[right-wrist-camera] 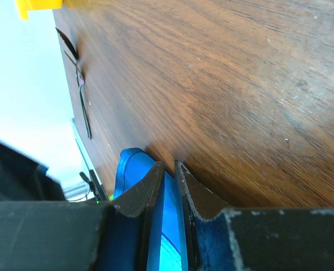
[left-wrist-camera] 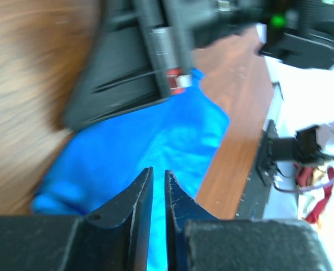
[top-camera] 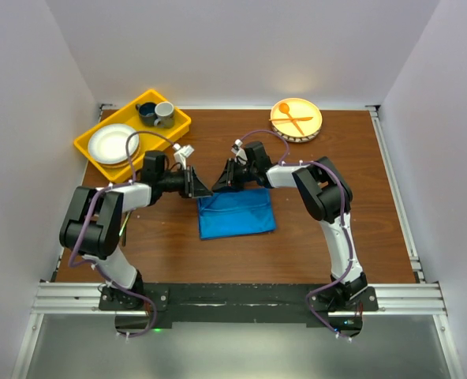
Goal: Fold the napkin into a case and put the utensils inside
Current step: Smooth out the 2/3-rectangle-folded napkin at the center of the board.
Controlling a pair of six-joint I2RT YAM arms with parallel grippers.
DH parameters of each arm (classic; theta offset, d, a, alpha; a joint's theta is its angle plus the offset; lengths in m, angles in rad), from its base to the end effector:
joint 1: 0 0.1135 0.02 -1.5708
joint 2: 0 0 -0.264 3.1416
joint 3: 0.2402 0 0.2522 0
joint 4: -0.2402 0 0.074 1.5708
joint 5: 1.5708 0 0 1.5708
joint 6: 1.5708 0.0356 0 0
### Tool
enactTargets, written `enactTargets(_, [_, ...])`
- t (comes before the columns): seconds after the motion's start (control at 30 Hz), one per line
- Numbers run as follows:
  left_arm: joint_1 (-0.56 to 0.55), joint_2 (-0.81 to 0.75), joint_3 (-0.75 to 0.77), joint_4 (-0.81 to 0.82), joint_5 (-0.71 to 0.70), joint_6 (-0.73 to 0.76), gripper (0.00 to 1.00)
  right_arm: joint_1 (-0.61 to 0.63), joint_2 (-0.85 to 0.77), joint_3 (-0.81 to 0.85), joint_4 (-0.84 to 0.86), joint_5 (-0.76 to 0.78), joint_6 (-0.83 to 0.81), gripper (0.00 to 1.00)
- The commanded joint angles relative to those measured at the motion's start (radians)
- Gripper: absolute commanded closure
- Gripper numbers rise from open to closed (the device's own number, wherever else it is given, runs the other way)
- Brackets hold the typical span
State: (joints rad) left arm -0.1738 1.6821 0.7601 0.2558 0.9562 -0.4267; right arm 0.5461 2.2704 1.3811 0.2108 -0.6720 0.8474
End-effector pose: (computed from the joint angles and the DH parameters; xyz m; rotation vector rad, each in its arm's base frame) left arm 0.3096 -0.0839 0.1585 0.2691 2.2280 -1.3900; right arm 0.3903 0.2631 0.0991 -0.0375 2.5207 1.4292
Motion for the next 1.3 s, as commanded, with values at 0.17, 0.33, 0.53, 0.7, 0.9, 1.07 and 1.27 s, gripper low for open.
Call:
enactTargets(0.17, [-0.033, 0.117, -0.038, 0.184, 0.042, -0.148, 0.88, 0.003, 0.017, -0.03, -0.1, 0.118, -0.062, 0.81])
enactTargets(0.33, [-0.036, 0.241, -0.067, 0.168, 0.075, -0.103, 0.92, 0.003, 0.018, -0.024, -0.105, 0.117, -0.064, 0.81])
enactTargets(0.53, [-0.024, 0.301, -0.093, 0.095, 0.018, -0.001, 0.94, 0.003, -0.028, -0.024, -0.088, 0.097, -0.045, 0.8])
enactTargets(0.7, [-0.021, 0.329, -0.084, 0.102, 0.006, 0.008, 0.95, 0.005, -0.123, -0.02, -0.061, 0.035, 0.013, 0.76])
enactTargets(0.9, [-0.021, 0.326, -0.077, 0.106, 0.0, 0.019, 0.95, 0.035, -0.166, -0.051, -0.076, 0.031, 0.027, 0.76])
enactTargets(1.07, [-0.02, 0.32, -0.084, 0.109, -0.004, 0.025, 0.95, 0.063, -0.129, -0.073, -0.044, 0.026, 0.061, 0.77])
enactTargets(1.27, [-0.015, 0.309, -0.087, 0.102, -0.008, 0.039, 0.95, 0.069, -0.052, -0.102, -0.06, 0.055, 0.047, 0.79])
